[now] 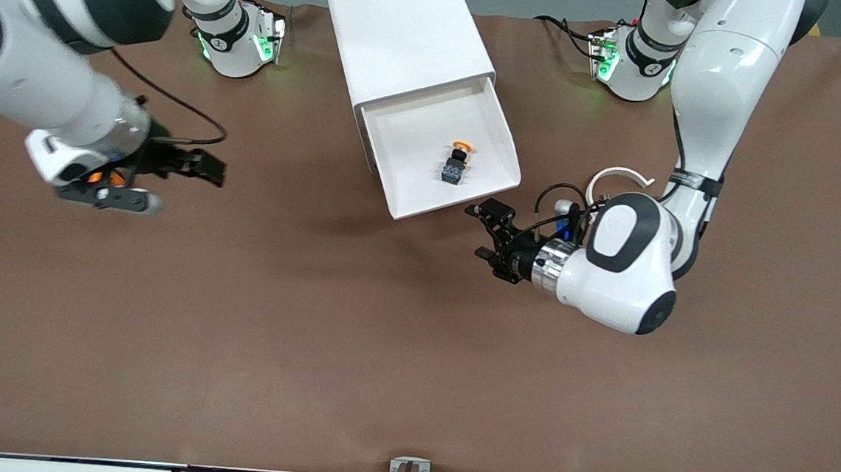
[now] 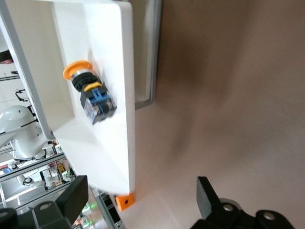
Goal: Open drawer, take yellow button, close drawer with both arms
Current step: 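Reach the right gripper into the drawer while the left gripper withdraws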
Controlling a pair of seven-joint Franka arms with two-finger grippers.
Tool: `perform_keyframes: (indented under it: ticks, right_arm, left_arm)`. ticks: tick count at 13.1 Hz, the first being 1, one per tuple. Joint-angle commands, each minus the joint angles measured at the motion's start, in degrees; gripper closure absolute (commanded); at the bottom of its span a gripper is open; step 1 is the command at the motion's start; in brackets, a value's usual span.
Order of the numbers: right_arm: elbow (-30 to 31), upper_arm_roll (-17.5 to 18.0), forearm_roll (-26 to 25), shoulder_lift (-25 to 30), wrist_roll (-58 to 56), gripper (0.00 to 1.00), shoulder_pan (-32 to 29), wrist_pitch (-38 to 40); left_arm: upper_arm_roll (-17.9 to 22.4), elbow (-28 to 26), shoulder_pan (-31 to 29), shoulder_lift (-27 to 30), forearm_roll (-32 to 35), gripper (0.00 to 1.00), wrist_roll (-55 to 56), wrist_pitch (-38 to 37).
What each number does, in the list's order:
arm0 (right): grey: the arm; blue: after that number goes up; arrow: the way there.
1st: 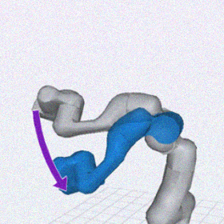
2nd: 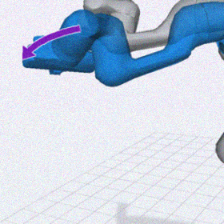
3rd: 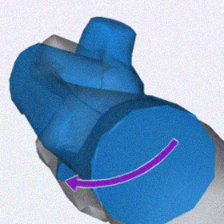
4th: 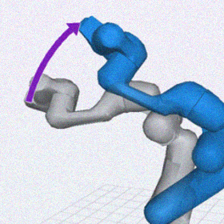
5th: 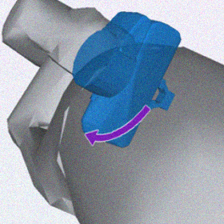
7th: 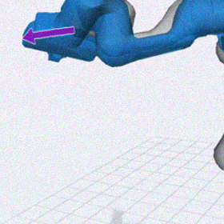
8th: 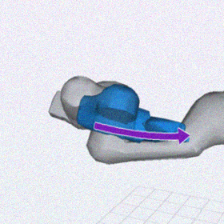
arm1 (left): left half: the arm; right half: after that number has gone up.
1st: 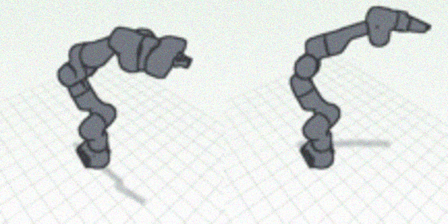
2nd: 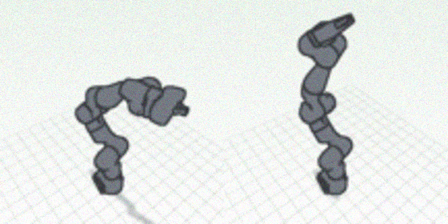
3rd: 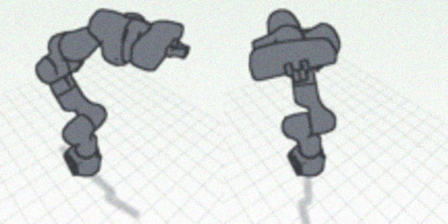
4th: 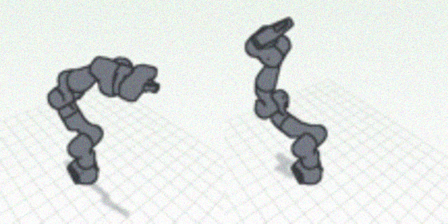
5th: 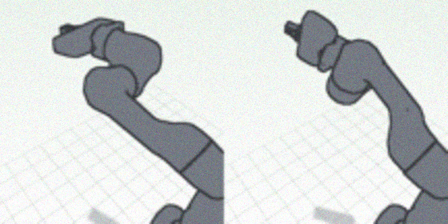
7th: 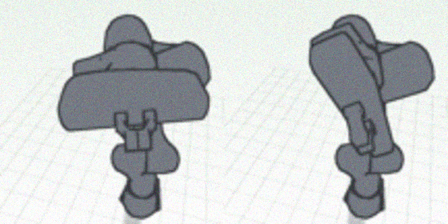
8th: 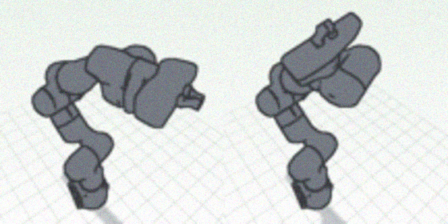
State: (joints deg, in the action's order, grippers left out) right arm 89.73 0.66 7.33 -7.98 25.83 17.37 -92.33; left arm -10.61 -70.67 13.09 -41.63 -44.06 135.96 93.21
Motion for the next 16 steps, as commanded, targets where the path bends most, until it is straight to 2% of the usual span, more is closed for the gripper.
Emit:
perform_keyframes:
  ticks: [1, 3, 5, 7, 10, 14, 16]
  right_arm:
    - [-0.79, -0.66, 1.54, -0.89, 12.71, 0.0, 8.45, -3.72]
    - [-1.31, -0.66, 1.46, -2.9, 19.66, 0.0, 14.94, -6.54]
    - [-1.75, -0.66, 1.28, -5.1, 24.95, 0.0, 19.18, -9.08]
    - [-5.42, -0.75, 1.02, -9.13, 29.52, 0.0, 23.57, -10.68]
    - [-13.07, -0.92, 0.32, -15.99, 38.31, 0.0, 28.41, -10.5]
    - [-18.61, -1.02, -3.11, -22.41, 45.7, 0.0, 32.55, -10.5]
    - [-18.89, -1.19, -4.25, -24.26, 47.2, 0.0, 34.04, -11.81]
  left_arm:
    - [0.15, 0.97, -3.24, 1.9, 0.82, 0.0, -7.88, -1.97]
    - [0.15, 0.97, -5.79, 2.34, 3.61, 0.0, -11.48, -4.34]
    - [-0.2, 0.88, -6.15, 5.76, 11.85, 0.0, -18.5, -4.79]
    - [0.06, 1.14, -5.45, 6.13, 18.02, 0.0, -24.84, -4.18]
    - [0.41, 1.14, -6.76, 8.14, 18.84, 0.0, -35.56, -4.09]
    - [1.03, 1.23, -7.03, 10.34, 24.97, 0.0, -55.13, -3.04]
    - [1.72, 1.14, -7.12, 10.52, 25.78, 0.0, -61.93, -0.84]
